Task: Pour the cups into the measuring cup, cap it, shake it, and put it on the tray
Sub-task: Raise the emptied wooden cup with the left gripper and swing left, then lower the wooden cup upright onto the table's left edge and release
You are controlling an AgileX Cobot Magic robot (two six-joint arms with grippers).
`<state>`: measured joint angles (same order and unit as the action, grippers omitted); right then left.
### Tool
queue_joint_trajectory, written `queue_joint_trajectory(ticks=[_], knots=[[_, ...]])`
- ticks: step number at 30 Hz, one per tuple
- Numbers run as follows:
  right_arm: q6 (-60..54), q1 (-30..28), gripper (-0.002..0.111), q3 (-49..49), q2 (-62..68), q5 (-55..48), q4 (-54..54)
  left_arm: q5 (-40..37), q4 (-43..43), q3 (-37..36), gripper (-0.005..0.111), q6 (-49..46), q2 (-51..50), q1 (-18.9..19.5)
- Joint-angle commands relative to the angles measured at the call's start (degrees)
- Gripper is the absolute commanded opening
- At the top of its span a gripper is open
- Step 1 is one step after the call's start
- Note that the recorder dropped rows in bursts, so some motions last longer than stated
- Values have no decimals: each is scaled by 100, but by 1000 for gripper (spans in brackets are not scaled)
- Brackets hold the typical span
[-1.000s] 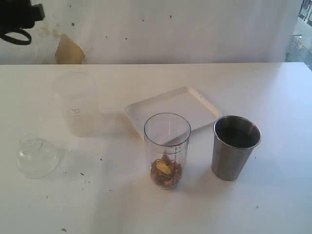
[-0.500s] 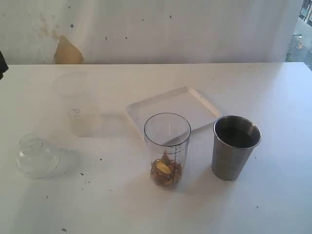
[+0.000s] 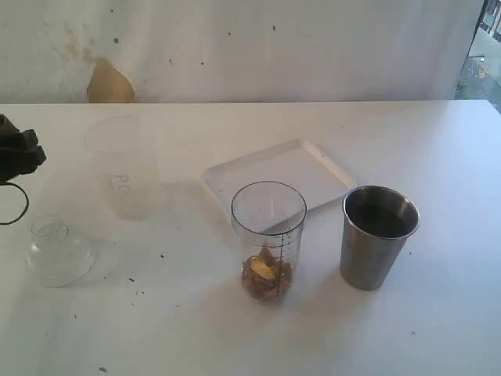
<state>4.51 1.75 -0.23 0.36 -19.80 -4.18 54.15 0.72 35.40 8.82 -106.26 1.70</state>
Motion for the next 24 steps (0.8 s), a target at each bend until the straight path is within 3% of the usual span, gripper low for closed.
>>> queue_joint_trajectory(ticks=[1, 11, 14, 17, 24], knots=[[28, 6, 0, 23, -36, 17, -32, 192, -29, 136, 0, -308, -503, 25], [28, 6, 0, 23, -36, 17, -32, 106, -39, 526, 0, -609, -1182, 25], [28, 6, 0, 23, -36, 17, -32, 119, -72, 597, 7, -607, -1273, 25], [28, 6, 0, 23, -36, 17, -32, 193, -122, 609, 26, -596, -1272, 25], [28, 6, 0, 23, -36, 17, -32, 273, -122, 609, 96, -608, -1272, 25]])
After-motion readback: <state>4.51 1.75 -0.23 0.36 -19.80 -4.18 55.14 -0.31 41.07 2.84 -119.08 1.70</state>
